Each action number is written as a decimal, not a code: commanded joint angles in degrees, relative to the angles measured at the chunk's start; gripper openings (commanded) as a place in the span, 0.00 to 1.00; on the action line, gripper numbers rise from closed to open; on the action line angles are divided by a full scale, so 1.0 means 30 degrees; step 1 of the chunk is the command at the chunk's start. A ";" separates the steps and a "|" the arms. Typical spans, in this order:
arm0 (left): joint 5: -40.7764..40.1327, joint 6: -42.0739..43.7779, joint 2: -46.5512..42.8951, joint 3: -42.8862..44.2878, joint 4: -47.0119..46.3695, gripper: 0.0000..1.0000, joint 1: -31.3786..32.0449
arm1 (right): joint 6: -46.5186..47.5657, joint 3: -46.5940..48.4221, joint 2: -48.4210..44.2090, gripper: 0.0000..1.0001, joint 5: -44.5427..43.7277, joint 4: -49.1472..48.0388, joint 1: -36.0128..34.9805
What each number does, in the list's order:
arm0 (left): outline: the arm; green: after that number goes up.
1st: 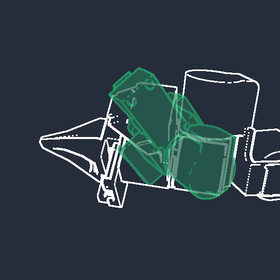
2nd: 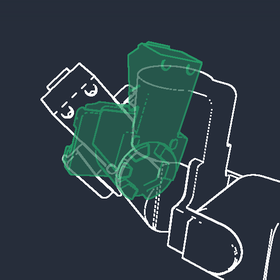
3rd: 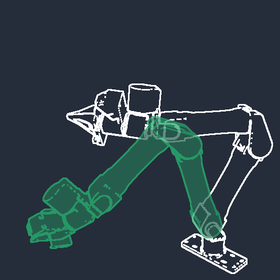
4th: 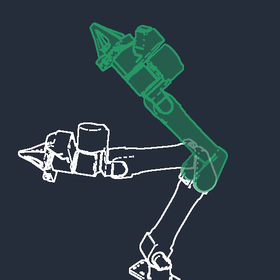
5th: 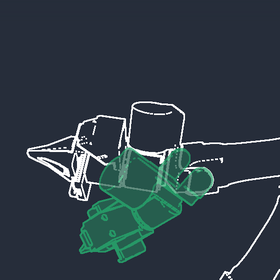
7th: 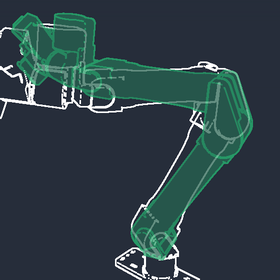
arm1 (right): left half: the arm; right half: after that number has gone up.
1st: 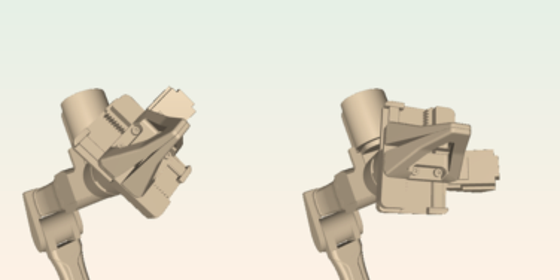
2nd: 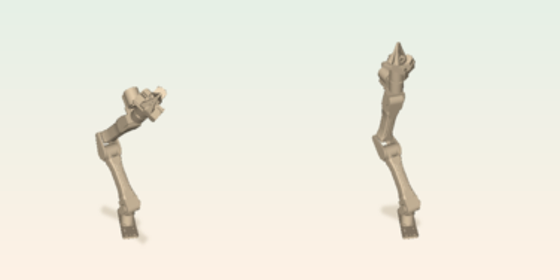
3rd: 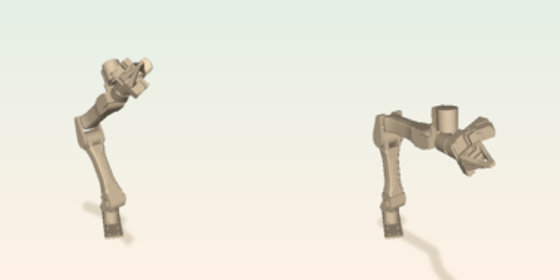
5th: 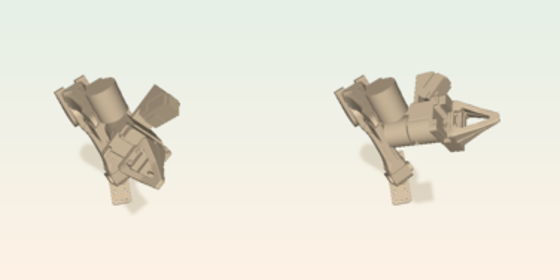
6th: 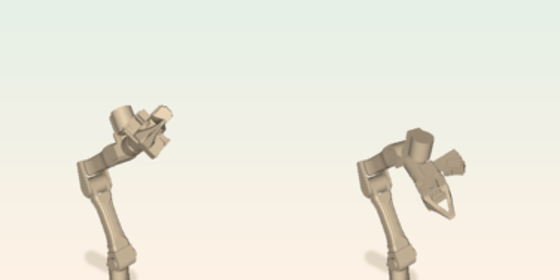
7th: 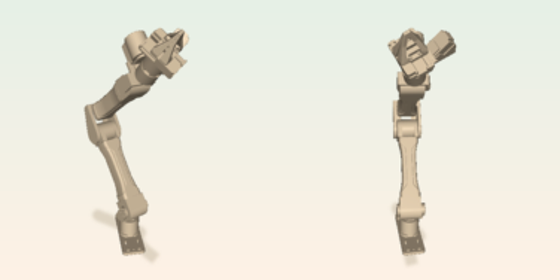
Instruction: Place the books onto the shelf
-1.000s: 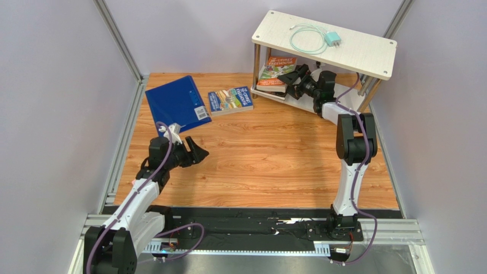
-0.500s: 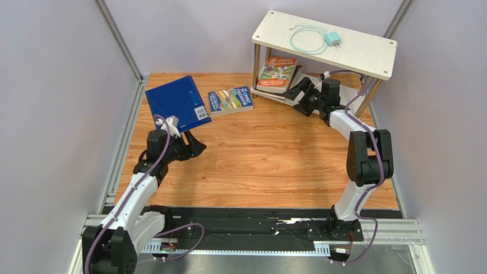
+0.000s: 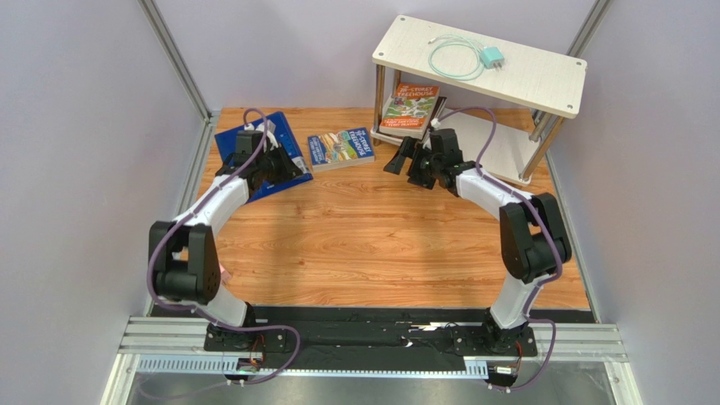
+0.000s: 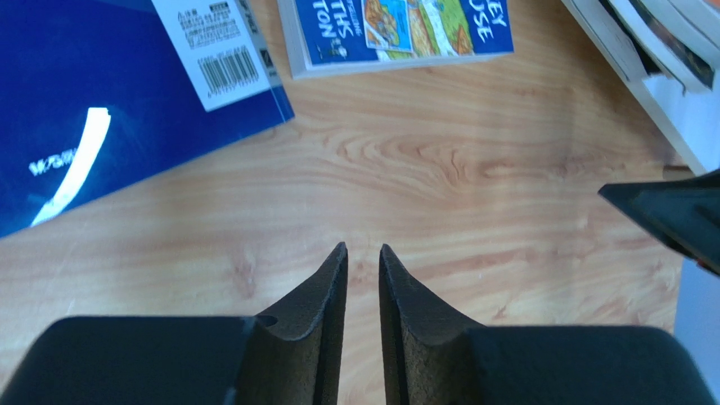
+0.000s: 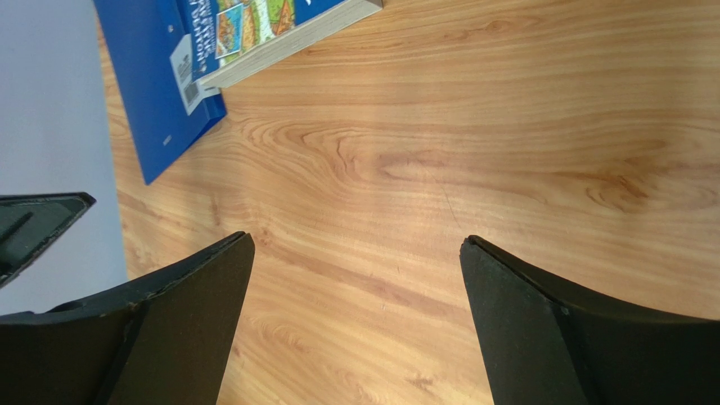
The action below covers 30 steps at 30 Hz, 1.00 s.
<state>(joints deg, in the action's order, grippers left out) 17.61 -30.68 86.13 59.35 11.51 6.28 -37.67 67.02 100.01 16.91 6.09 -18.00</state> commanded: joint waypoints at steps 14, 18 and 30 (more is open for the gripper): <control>0.0080 -0.0791 0.9844 0.8364 0.1816 0.30 0.0073 | 0.1686 0.9732 0.8320 0.99 -0.5431 0.1222 -0.1646; -0.0185 -0.0614 1.1073 1.0446 0.3017 0.32 0.0044 | 0.1980 1.2957 1.0430 0.99 -0.5225 0.3152 -0.1793; -0.0419 -0.0937 1.3653 1.3233 0.3899 0.32 0.0044 | 0.1190 1.3285 1.2191 0.94 -0.3909 0.1696 -0.2174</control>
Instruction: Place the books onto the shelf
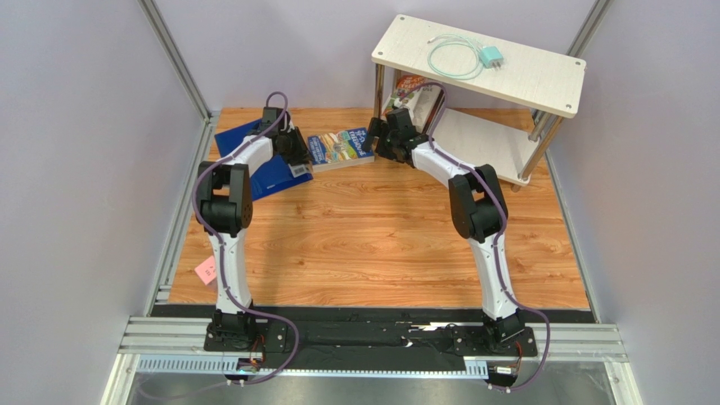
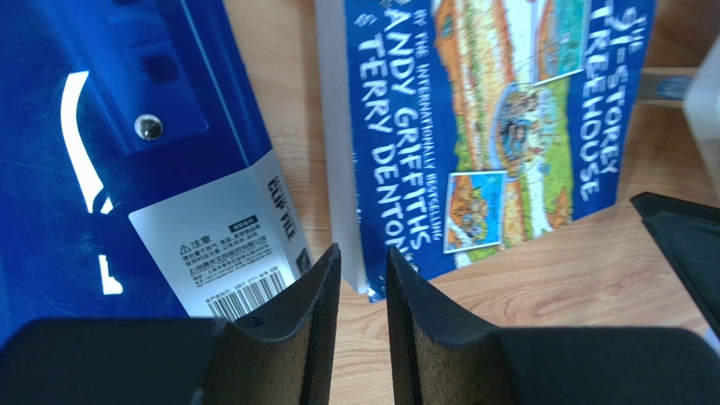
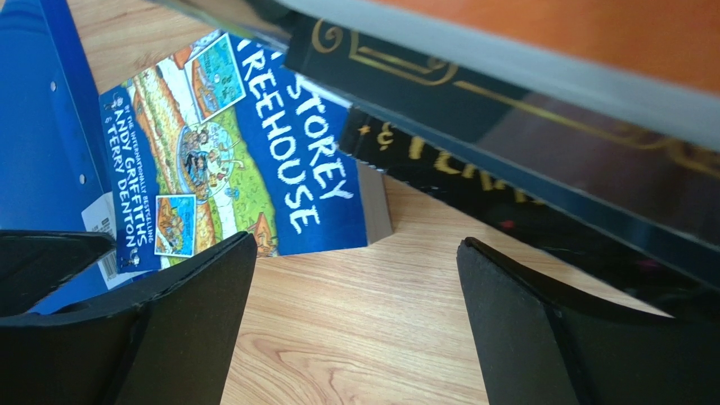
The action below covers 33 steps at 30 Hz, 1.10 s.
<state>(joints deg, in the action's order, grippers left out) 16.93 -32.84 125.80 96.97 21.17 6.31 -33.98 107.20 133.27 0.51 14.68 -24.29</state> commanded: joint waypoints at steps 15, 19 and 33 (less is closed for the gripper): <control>-0.0779 0.0400 0.1806 0.2480 0.2376 0.31 0.0037 | -0.0305 0.2089 0.3183 0.89 0.1792 -0.1172 -0.1423; -0.0107 0.0575 0.1983 0.2512 0.2670 0.27 0.0095 | -0.0364 0.2090 0.3154 0.80 0.2552 -0.1463 -0.1686; 0.0246 0.2099 0.1809 0.1550 0.4548 0.19 0.1910 | -0.0979 0.0982 0.2774 0.31 0.4252 -0.2987 -0.2273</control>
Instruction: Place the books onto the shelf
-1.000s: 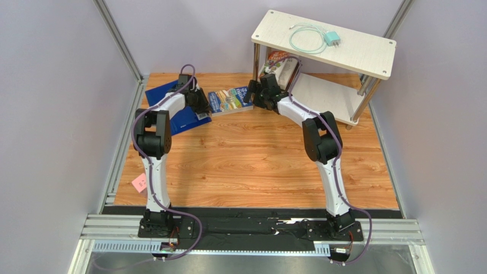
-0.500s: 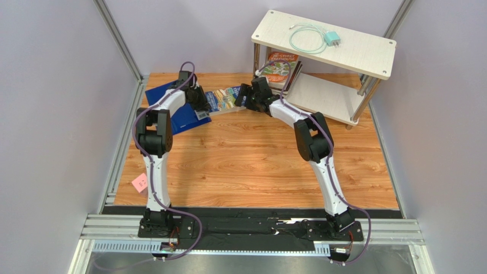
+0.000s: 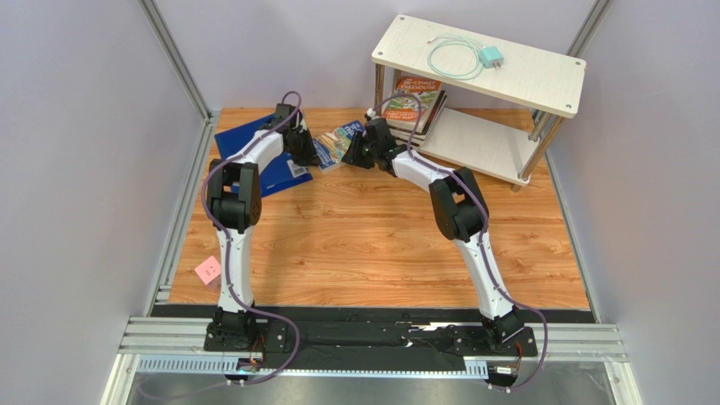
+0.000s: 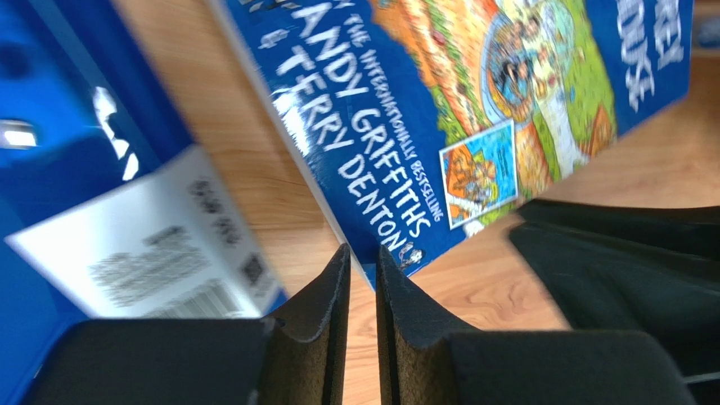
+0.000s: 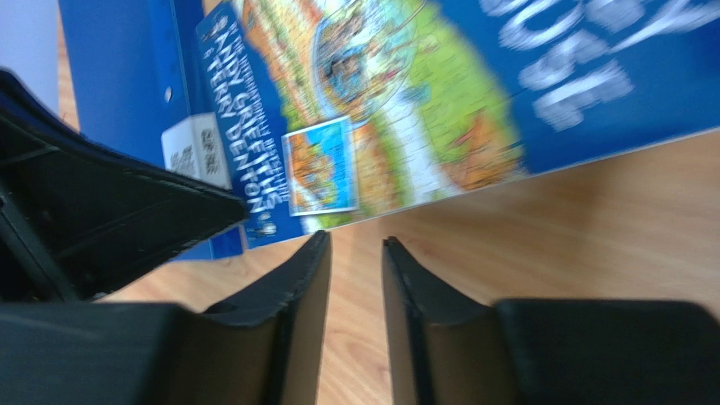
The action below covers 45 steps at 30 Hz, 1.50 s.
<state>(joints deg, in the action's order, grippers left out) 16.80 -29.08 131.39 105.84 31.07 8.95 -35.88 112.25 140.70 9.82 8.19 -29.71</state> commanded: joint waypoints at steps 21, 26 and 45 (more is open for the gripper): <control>-0.1465 0.1081 -0.5973 -0.6016 -0.0953 0.13 0.1940 | -0.0696 -0.5889 -0.3599 0.34 0.0886 -0.1938 -0.0379; -0.1238 0.0466 -0.4432 -0.2190 0.0421 0.00 0.0449 | -0.1223 -0.6302 -0.3777 0.40 0.1235 -0.2171 -0.0115; -0.1881 0.0583 0.6270 1.3499 0.7163 0.00 -0.0933 | -0.2425 -0.4662 -0.2195 0.72 0.1734 -0.1937 0.0383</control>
<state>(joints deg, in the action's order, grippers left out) 9.96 -27.24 149.73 142.34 48.03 6.13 -42.26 95.72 132.25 15.57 1.61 -29.32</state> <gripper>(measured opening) 0.000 0.719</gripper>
